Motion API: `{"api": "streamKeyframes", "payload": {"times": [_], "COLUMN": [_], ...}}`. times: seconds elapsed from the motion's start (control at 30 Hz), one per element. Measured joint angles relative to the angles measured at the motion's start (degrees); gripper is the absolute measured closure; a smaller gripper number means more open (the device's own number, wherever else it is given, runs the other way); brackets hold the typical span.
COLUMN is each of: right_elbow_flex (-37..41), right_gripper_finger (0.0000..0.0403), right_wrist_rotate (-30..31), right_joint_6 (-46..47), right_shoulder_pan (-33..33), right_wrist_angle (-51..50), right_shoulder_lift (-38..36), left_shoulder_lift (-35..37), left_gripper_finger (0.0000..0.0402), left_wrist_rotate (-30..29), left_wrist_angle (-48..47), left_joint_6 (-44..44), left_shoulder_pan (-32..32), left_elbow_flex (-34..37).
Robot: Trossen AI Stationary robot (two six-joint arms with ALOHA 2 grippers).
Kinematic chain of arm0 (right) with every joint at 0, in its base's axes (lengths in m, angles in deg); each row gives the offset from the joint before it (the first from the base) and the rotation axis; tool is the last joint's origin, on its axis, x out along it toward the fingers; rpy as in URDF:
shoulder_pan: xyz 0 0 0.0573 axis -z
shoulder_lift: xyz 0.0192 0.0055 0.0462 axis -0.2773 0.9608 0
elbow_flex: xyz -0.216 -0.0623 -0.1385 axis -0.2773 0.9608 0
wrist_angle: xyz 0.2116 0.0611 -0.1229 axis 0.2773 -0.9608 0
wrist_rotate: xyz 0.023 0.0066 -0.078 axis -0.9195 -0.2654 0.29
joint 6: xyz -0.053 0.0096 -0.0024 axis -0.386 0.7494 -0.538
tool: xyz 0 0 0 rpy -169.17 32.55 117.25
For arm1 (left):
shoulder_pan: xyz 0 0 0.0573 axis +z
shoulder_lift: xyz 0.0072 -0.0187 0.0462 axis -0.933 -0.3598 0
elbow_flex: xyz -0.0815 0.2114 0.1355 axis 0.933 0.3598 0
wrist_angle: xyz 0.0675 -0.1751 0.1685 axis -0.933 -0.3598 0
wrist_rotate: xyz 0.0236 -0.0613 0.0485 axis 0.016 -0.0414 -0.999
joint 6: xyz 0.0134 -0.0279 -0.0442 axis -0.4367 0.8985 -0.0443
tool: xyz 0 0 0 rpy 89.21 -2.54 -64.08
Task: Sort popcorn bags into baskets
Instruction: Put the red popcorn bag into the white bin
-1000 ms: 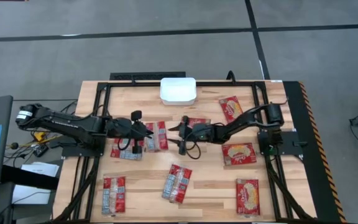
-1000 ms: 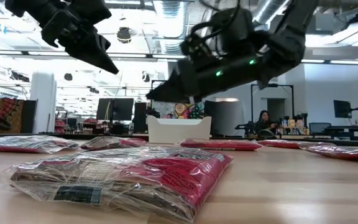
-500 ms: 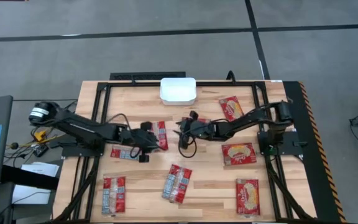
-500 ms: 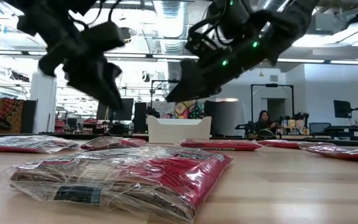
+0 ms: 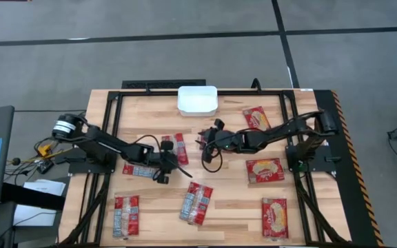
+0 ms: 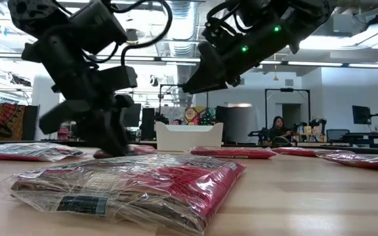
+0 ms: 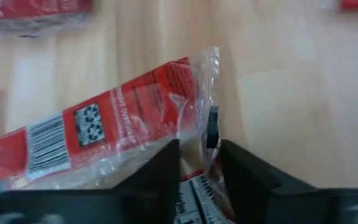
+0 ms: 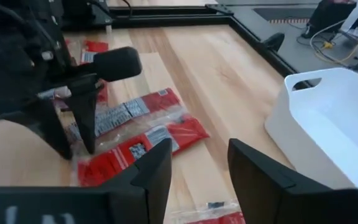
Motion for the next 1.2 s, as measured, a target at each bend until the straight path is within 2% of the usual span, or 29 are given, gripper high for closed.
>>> {"api": "streamKeyframes", "payload": {"times": [0.1,0.13,0.3,0.4,0.47,0.53,0.63,0.77,0.83,0.97,1.2], "right_elbow_flex": [0.0,0.1,0.0,0.0,-0.2,0.3,-0.2,-1.1,-2.1,-5.0,-8.7], "right_gripper_finger": [0.0228,0.023,0.0242,0.025,0.0252,0.025,0.0234,0.0194,0.0171,0.014,0.0141], "right_wrist_rotate": [-0.3,-0.3,-0.9,-6.2,-10.0,-11.1,-11.1,-11.0,-10.2,-4.8,1.5], "right_joint_6": [1.5,1.7,2.7,2.5,1.4,-0.3,-5.4,-11.6,-13.8,-17.8,-23.2], "right_shoulder_pan": [0.0,0.0,0.0,0.0,-0.3,-0.7,-1.7,-2.7,-3.4,-4.6,-5.2], "right_wrist_angle": [-0.6,-0.9,-1.7,-1.8,0.3,0.0,6.0,8.6,8.9,8.5,8.9], "right_shoulder_lift": [0.9,0.9,0.9,0.9,3.7,6.2,11.3,16.8,18.2,21.1,22.5], "left_shoulder_lift": [-0.3,-0.3,-0.3,-0.3,-0.1,0.3,1.6,3.6,4.0,6.0,8.9], "left_gripper_finger": [0.0375,0.0387,0.0399,0.04,0.0401,0.0401,0.0401,0.0401,0.0401,0.0401,0.0401], "left_wrist_rotate": [-0.3,-0.4,-1.0,-1.0,-1.0,-1.1,-1.0,-1.0,-0.9,-0.9,-0.9], "left_wrist_angle": [-0.1,-0.1,-0.1,-0.4,-0.8,-0.9,-1.3,-1.6,-1.3,-2.0,-1.1], "left_joint_6": [-0.2,-0.2,-0.4,-0.4,-0.4,-0.8,-1.9,-2.4,-2.4,-1.6,-1.1], "left_shoulder_pan": [0.0,0.0,0.0,0.0,0.0,0.1,0.1,0.2,0.4,1.1,1.4], "left_elbow_flex": [0.0,0.0,0.1,0.0,-0.5,-1.2,-1.7,-2.1,-2.2,-2.1,-2.2]}}
